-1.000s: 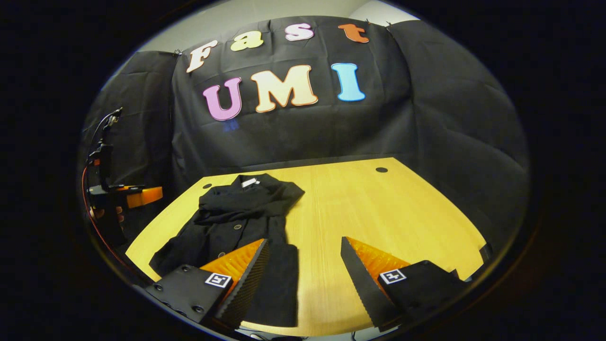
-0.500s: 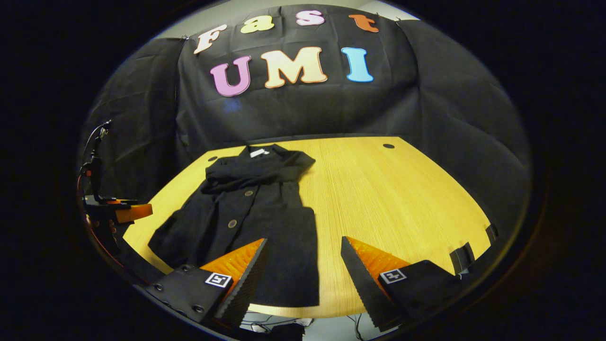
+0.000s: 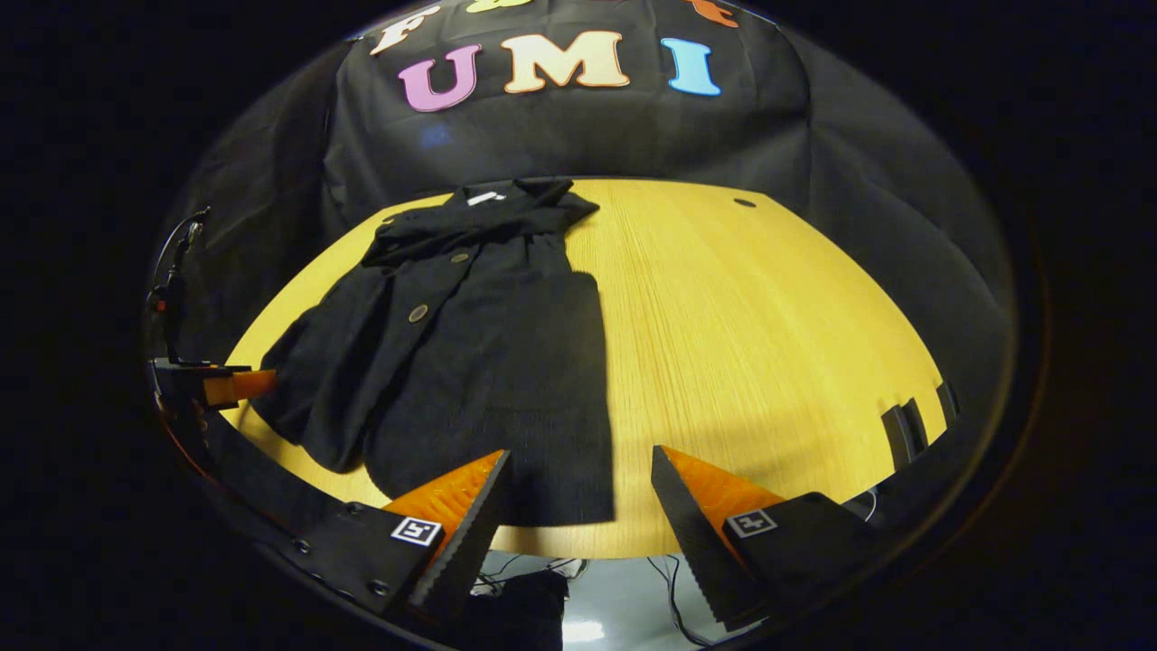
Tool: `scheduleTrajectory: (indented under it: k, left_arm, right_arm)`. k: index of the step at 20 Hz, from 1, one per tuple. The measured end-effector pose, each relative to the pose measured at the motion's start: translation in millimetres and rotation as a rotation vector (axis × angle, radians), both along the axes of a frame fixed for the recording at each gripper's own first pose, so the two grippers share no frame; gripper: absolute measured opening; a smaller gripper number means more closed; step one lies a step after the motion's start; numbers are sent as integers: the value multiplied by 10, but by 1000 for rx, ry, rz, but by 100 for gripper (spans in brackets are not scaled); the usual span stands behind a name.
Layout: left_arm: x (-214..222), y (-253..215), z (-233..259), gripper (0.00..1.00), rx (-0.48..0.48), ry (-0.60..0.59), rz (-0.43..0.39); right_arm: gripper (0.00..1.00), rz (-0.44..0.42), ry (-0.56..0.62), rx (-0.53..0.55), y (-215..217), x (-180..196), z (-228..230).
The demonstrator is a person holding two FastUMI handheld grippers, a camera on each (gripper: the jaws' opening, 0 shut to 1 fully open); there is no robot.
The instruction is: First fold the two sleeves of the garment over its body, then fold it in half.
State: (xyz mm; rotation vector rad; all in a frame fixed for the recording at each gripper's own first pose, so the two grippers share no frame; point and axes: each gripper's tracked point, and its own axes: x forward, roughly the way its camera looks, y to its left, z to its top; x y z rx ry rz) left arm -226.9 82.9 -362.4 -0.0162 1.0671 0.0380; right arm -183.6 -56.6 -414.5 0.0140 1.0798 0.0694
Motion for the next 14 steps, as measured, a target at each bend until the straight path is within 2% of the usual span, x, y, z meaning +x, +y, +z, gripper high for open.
scheduleTrajectory:
  k: [1,3,5,6,7,9,10,11,14]
  left_arm:
    - [57,-6,60,96,-1,-39,1]
    - [60,-35,52,95,-7,-37,-13]
    - [66,-85,44,92,-23,-89,-32]
    - [65,-119,70,88,-21,-117,-57]
    - [24,-189,38,75,-24,-126,-73]
    - [14,-343,44,39,-55,-141,-113]
    - [9,-355,54,21,-50,-147,-111]
    - [4,-370,41,2,-41,-140,-113]
    - [-75,-436,80,0,-64,-97,-99]
  right_arm:
    - [94,2,35,-1,0,-64,-57]
    - [96,11,23,17,29,-17,-17]
    - [80,68,14,30,97,19,-52]
    - [64,96,7,41,148,32,-53]
    - [48,120,6,60,192,45,-48]
    - [10,126,4,87,211,26,-57]
    - [11,126,13,98,210,17,-74]
    - [6,131,27,112,206,2,-57]
    - [5,162,57,118,171,-102,-10]
